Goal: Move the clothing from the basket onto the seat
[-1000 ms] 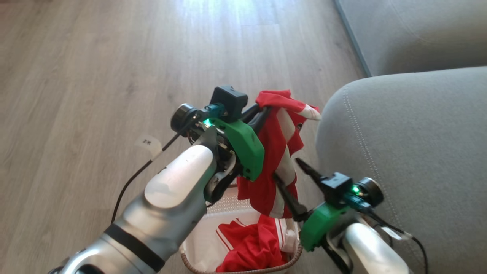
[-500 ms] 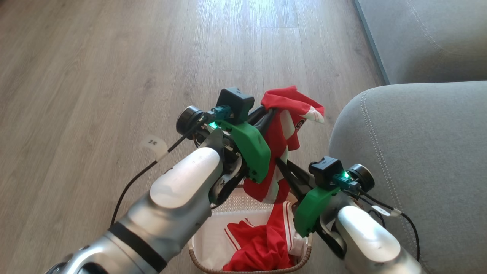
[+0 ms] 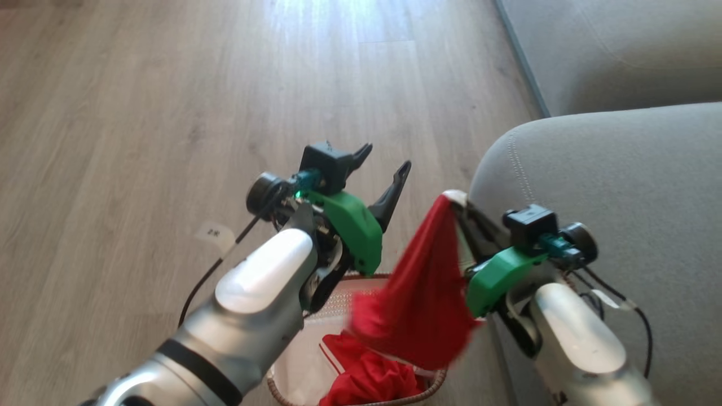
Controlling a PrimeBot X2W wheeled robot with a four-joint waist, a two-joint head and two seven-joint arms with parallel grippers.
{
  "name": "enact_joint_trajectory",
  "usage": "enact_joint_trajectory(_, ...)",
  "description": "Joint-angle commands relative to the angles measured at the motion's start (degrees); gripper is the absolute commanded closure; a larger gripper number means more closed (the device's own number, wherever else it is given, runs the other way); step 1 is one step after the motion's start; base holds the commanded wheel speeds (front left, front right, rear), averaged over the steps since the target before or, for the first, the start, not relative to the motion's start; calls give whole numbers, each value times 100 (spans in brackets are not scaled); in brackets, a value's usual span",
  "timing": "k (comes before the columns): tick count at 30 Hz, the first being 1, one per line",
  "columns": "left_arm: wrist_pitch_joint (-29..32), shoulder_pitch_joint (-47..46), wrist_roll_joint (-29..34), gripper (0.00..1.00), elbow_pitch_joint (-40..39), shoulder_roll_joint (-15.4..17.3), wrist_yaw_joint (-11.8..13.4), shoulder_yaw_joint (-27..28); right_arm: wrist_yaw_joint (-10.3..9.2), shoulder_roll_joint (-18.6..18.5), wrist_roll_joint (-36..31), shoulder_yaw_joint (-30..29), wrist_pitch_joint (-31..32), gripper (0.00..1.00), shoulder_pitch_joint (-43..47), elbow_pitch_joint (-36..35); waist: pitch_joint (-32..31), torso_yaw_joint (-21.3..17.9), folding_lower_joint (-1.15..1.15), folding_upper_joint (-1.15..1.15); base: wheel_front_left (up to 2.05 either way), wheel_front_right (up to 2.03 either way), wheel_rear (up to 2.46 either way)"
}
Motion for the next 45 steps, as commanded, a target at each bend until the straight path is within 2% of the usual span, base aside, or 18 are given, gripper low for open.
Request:
enact_joint_trajectory(1,-99,-135,-35,0,-96,93,-14,178,-2,46,-113,-78,-38,100,-92,-280,-6,-87,0,0,0,0,0)
enact_joint_trajectory(8,-264,107,-132,0,7,88,-83,106,-2,-35,-643,-830,-38,100,111,-712,-10,-471,0,0,0,0,0)
enact_joint_trajectory(16,-593,398,-208,0,21,79,-148,-14,-2,-273,-926,-1401,-38,100,175,-1103,90,-1107,0,0,0,0,0)
enact_joint_trajectory(22,-869,572,-263,0,16,74,-98,-107,-2,-394,-957,-1506,-36,100,25,-1300,227,-1607,0,0,0,0,0)
enact_joint_trajectory(30,-1027,653,-357,0,-34,72,-41,-299,-2,-557,-869,-1430,101,100,-131,-1497,427,-2016,0,0,0,0,0)
enact_joint_trajectory(37,-1122,627,-384,0,-80,72,50,-488,-2,-660,-746,-1314,282,100,-261,-1621,615,-2099,0,0,0,0,0)
enact_joint_trajectory(45,-1217,489,-337,0,-92,71,137,-600,-2,-1041,-504,-1116,570,100,-1240,-1491,918,-1798,0,0,0,0,0)
